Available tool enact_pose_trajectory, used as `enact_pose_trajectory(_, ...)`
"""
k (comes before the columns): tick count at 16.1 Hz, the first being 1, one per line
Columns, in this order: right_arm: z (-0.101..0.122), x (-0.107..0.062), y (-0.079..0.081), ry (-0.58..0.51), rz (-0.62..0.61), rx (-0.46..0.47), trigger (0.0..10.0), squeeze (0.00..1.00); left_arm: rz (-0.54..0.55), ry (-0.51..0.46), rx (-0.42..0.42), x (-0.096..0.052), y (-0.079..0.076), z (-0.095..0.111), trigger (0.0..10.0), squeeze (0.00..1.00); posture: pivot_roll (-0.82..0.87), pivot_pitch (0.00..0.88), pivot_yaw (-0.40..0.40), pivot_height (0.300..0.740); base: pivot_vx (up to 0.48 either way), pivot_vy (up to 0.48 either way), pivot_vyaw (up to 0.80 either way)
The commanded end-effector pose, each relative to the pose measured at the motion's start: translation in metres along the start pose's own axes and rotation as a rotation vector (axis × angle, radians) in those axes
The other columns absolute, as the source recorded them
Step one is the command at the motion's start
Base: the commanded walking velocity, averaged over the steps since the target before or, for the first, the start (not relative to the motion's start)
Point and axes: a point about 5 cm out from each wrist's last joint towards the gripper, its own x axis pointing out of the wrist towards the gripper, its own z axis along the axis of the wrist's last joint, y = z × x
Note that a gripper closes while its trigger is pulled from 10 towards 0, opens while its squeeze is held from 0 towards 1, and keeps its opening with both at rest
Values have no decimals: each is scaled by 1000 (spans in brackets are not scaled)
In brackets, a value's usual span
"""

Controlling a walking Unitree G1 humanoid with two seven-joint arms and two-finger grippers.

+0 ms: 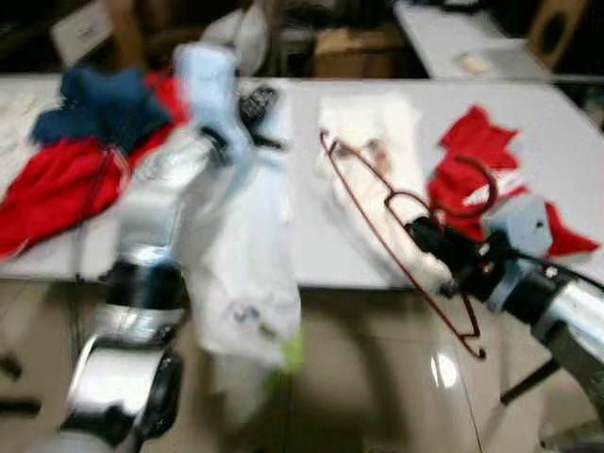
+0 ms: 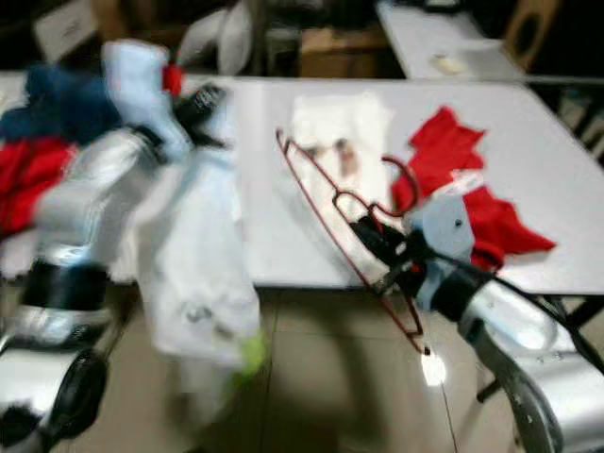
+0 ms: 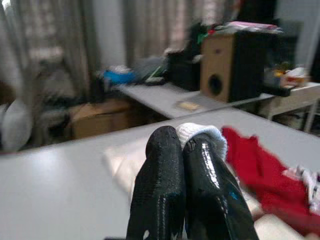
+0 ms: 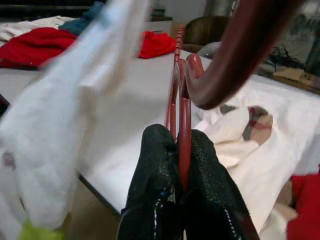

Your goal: Hang hanger

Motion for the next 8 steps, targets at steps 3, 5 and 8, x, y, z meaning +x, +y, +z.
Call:
enact_pose_trajectory(3, 4, 0, 9, 5, 103, 4, 10000, 0, 43, -46, 35, 5, 17, 15, 10000, 0, -20, 16, 31, 740, 364, 0, -533)
enact_pose_trajectory(5, 5, -4, 10, 38, 179, -17, 10000, 0, 45, -44, 66, 14, 20, 16, 10000, 0, -21, 16, 31, 740, 366, 0, 0)
enact_pose_trajectory(8, 6, -16, 4, 116, 239, -55, 10000, 0, 95, -16, 137, 18, 31, 14, 10000, 0, -18, 17, 17, 740, 368, 0, 0)
